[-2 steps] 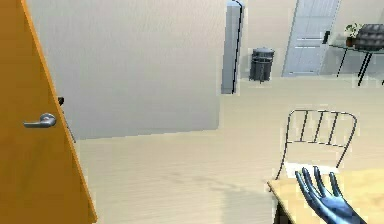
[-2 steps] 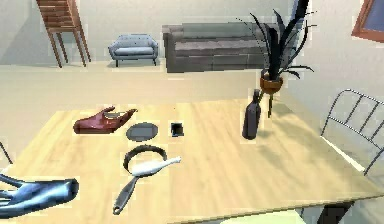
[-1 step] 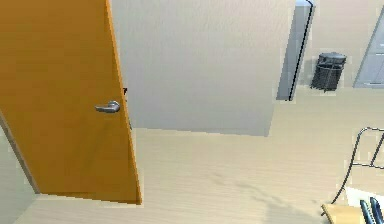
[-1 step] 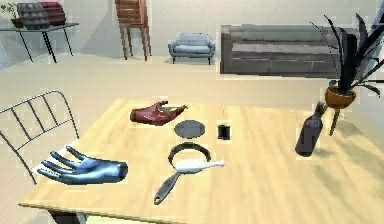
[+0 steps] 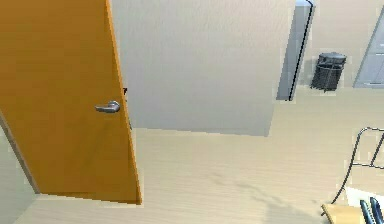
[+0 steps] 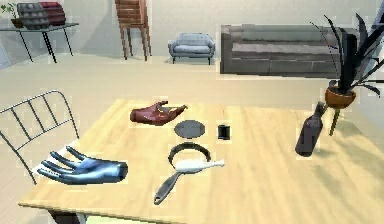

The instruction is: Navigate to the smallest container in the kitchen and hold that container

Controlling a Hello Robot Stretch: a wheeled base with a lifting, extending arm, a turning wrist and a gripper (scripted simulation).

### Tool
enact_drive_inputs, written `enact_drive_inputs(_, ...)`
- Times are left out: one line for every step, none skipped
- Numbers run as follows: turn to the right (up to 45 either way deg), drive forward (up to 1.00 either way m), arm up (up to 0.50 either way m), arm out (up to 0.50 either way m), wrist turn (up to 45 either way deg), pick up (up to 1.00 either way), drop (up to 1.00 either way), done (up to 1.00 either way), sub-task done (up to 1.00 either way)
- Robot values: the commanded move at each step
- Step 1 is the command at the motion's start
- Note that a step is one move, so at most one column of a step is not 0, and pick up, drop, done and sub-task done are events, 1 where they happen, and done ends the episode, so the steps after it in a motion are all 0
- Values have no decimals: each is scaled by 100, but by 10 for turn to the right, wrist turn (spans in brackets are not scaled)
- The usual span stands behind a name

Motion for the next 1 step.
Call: enact_drive_inputs(0, 0, 28, 0, 0, 0, 0, 0, 0)
